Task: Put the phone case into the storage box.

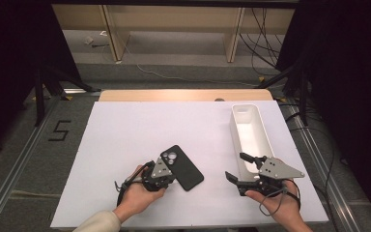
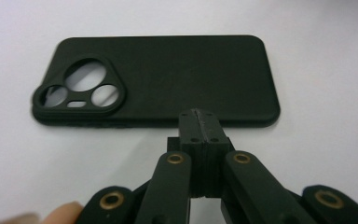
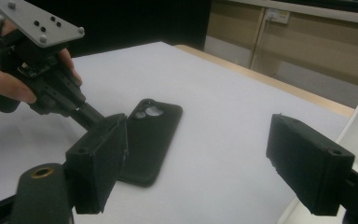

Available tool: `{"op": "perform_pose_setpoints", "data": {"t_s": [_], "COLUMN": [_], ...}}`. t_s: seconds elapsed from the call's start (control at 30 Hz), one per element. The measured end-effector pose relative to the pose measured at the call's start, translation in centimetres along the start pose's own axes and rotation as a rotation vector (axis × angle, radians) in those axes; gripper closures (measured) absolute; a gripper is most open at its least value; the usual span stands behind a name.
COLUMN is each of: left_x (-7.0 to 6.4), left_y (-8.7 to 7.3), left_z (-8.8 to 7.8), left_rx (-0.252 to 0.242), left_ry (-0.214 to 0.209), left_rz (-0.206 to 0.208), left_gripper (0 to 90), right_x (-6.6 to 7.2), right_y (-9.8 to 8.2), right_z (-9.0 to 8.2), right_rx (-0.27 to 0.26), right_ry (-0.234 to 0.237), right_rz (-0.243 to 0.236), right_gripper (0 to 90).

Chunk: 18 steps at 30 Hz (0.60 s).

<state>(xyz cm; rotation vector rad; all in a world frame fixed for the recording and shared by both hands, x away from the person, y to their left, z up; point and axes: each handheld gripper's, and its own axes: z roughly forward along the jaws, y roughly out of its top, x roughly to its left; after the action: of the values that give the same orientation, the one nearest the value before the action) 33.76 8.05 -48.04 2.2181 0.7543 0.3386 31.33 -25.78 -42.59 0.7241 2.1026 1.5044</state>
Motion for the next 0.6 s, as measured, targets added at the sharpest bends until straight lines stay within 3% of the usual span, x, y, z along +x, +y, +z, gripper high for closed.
{"op": "perform_pose_setpoints", "data": {"t_s": [0.3, 0.6], "left_x": [-1.0, -1.1], "left_y": [0.4, 0.6], "left_z": [1.2, 1.4], "left_rx": [0.030, 0.032], "left_ry": [-0.034, -0.037], "left_rz": [0.033, 0.031], "left_gripper": [89.9, 89.9], "right_x": [0.0, 0.0], "right_y": [0.0, -0.1], "right_z": [0.0, 0.1], "right_rx": [-0.003, 0.000], "right_ry": [0.000, 0.001], "right_rz": [0.000, 0.002], "right_gripper": [21.6, 21.5]}}
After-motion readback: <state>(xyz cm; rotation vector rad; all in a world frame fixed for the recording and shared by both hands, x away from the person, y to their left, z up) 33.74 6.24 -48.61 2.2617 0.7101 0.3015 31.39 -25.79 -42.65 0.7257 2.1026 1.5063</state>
